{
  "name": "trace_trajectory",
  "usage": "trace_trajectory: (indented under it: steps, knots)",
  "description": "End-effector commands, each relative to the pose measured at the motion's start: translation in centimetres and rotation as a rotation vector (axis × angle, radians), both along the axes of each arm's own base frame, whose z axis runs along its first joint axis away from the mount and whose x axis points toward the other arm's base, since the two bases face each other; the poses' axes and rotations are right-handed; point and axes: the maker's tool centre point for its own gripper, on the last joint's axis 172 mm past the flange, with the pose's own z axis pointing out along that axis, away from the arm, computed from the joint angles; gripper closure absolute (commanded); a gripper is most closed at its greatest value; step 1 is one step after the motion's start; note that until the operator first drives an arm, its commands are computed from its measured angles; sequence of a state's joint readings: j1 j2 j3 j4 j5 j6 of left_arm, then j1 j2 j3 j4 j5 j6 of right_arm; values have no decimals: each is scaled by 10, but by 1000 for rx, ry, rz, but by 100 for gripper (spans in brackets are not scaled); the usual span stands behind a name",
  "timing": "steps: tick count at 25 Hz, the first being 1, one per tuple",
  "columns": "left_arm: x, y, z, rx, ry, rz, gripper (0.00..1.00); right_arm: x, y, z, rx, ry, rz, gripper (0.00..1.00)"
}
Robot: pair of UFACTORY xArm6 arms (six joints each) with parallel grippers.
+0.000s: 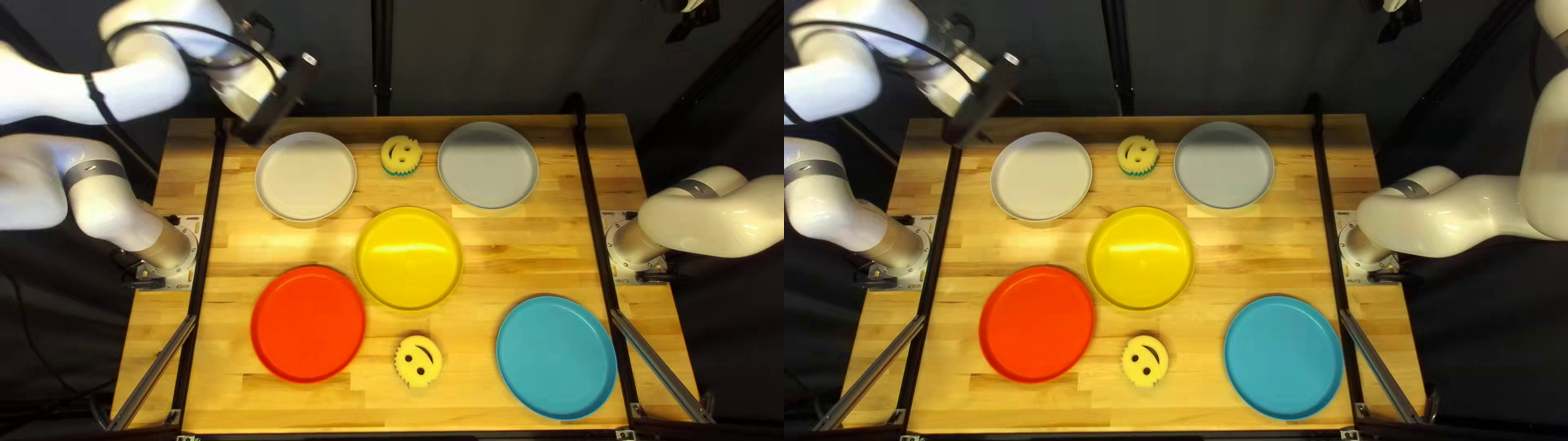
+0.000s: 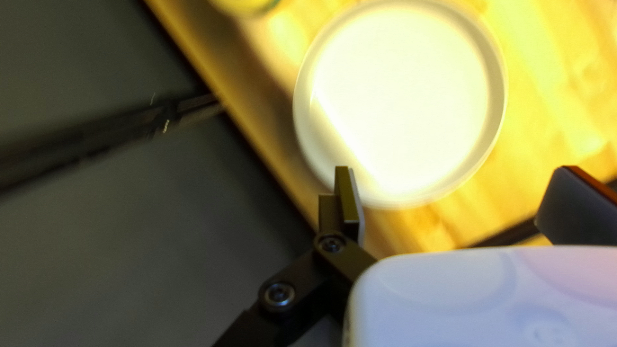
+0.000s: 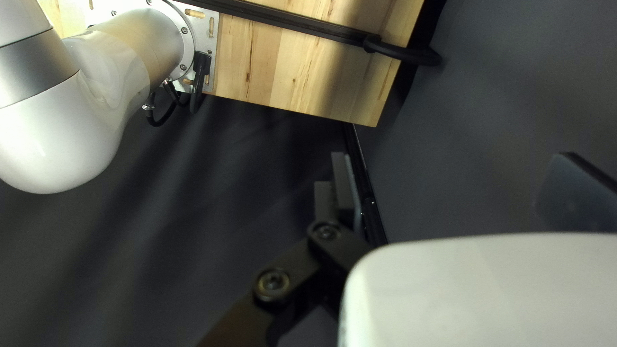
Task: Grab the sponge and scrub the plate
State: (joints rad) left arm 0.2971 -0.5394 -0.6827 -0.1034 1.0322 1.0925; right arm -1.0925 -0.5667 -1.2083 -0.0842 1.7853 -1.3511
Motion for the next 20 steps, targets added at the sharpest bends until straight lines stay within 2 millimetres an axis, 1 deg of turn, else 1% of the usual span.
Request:
trace_trajectory:
  steps: [1, 3, 13, 15, 16, 17, 19, 20]
  knots:
    - [20, -46, -12, -28, -6, -76, 0, 0, 0, 0, 0, 0, 0, 0]
    - [13, -53, -2, -19, -14, -103, 0, 0, 0, 0, 0, 0, 0, 0]
    - [13, -53, -2, -19, -14, -103, 0, 0, 0, 0, 0, 0, 0, 0]
    - [23, -64, -19, -23, -33, -81, 0, 0, 0, 0, 0, 0, 0, 0]
    - [37, -76, -32, -22, -43, -81, 0, 0, 0, 0, 0, 0, 0, 0]
    - [47, -86, -40, -22, -53, -87, 0, 0, 0, 0, 0, 0, 0, 0]
    - [65, -102, -52, -23, -70, -106, 0, 0, 0, 0, 0, 0, 0, 0]
    - [72, -107, -54, -23, -75, -111, 0, 0, 0, 0, 0, 0, 0, 0]
